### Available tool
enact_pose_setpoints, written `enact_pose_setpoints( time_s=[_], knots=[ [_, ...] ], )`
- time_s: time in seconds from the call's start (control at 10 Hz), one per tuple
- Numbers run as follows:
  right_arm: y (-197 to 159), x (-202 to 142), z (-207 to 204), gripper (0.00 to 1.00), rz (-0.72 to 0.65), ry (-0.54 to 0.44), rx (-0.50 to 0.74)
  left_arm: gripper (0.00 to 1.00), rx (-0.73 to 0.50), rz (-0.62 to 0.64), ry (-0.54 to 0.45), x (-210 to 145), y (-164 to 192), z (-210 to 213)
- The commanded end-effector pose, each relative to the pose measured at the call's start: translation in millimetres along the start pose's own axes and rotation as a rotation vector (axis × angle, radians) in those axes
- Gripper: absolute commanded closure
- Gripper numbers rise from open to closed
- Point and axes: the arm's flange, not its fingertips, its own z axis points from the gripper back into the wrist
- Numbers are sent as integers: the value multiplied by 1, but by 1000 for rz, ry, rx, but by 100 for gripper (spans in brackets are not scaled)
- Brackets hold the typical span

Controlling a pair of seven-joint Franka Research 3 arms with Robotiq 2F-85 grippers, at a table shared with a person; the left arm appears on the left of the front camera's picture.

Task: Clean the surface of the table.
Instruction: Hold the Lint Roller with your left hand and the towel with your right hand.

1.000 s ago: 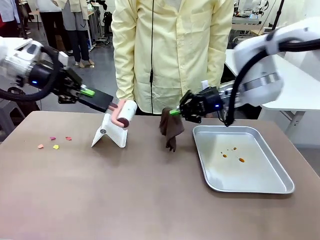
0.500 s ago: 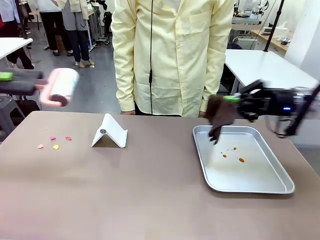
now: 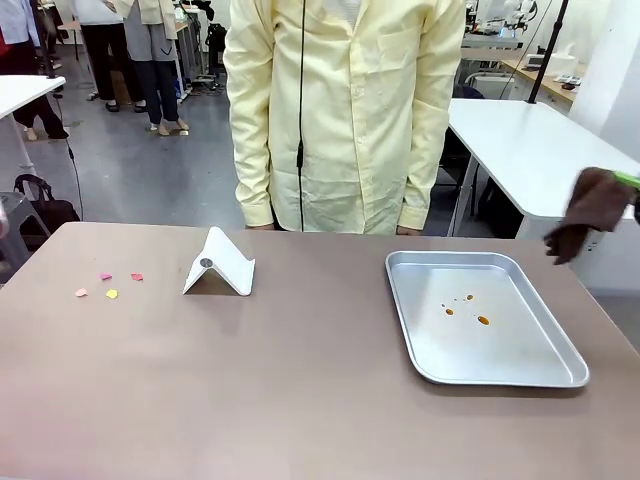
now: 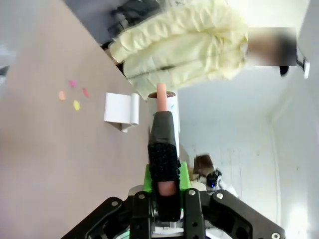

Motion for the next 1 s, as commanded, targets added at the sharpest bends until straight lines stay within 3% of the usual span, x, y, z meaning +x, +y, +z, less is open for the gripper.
enact_pose_setpoints(
  time_s=[0.0,0.1,0.2,0.3,0.4,0.5,0.9],
  knots=[
    [-24,6,13,100,26,50,-66,100,-5,46,-6,1,-16,21],
    [-38,16,31,100,81,129,-38,100,-67,-15,57,7,-14,37],
    [-50,21,44,100,95,162,6,100,-125,-25,57,15,-12,47],
    [-56,16,47,100,170,200,25,100,-102,-10,67,24,-9,44],
    [-56,11,44,100,224,189,-3,100,-71,49,70,30,-9,28],
    [-54,5,35,100,84,131,-22,100,-67,2,33,6,-17,42],
    [-54,5,35,100,84,131,-22,100,-67,2,33,6,-17,42]
  ],
)
